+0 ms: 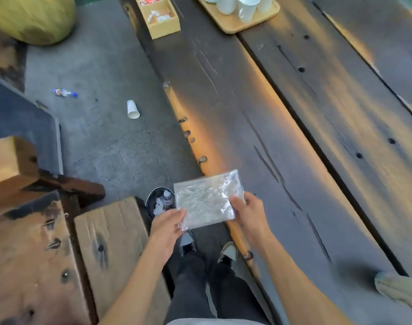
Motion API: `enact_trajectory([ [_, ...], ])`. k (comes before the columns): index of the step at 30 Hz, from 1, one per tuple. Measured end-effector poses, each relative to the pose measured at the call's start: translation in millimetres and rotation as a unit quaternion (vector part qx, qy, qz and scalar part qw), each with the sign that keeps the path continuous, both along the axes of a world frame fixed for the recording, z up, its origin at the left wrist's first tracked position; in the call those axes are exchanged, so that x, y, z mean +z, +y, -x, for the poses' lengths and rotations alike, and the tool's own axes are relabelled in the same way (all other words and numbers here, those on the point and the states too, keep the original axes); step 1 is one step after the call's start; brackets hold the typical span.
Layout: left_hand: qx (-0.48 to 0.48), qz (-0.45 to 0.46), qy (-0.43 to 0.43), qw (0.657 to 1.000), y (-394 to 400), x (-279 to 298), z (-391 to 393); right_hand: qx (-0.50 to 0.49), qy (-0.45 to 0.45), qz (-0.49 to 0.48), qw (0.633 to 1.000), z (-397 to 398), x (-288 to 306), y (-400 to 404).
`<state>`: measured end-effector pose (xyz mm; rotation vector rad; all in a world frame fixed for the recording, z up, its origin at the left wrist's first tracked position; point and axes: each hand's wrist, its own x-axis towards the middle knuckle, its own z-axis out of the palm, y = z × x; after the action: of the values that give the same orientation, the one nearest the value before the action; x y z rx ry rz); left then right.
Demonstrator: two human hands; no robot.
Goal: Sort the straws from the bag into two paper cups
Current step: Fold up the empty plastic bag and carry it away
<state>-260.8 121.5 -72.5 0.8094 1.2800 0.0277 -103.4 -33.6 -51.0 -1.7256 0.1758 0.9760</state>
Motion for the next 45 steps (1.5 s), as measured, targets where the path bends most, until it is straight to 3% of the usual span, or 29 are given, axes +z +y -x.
enact_trajectory([
  [10,0.173,0.081,0.076,0.979,46.9,-92.8,91.6,0.157,0.028,0.109,0.981,58.6,-102.8,130.5],
  [16,0.27,0.151,0.111,0.944,51.0,-191.0,97.3,0.191,0.049,0.198,0.96,63.2,-198.0,158.6],
  [31,0.437,0.239,0.11,0.86,49.4,-400.3,92.9,0.3,-0.011,0.262,0.917,68.0,-409.4,226.8],
  [37,0.442,0.249,0.112,0.854,46.3,-429.9,89.4,0.316,0.001,0.269,0.91,73.8,-445.4,245.2],
  [45,0.417,0.255,0.162,0.857,33.8,-422.9,81.0,0.286,0.056,0.201,0.935,70.7,-436.1,252.4],
])
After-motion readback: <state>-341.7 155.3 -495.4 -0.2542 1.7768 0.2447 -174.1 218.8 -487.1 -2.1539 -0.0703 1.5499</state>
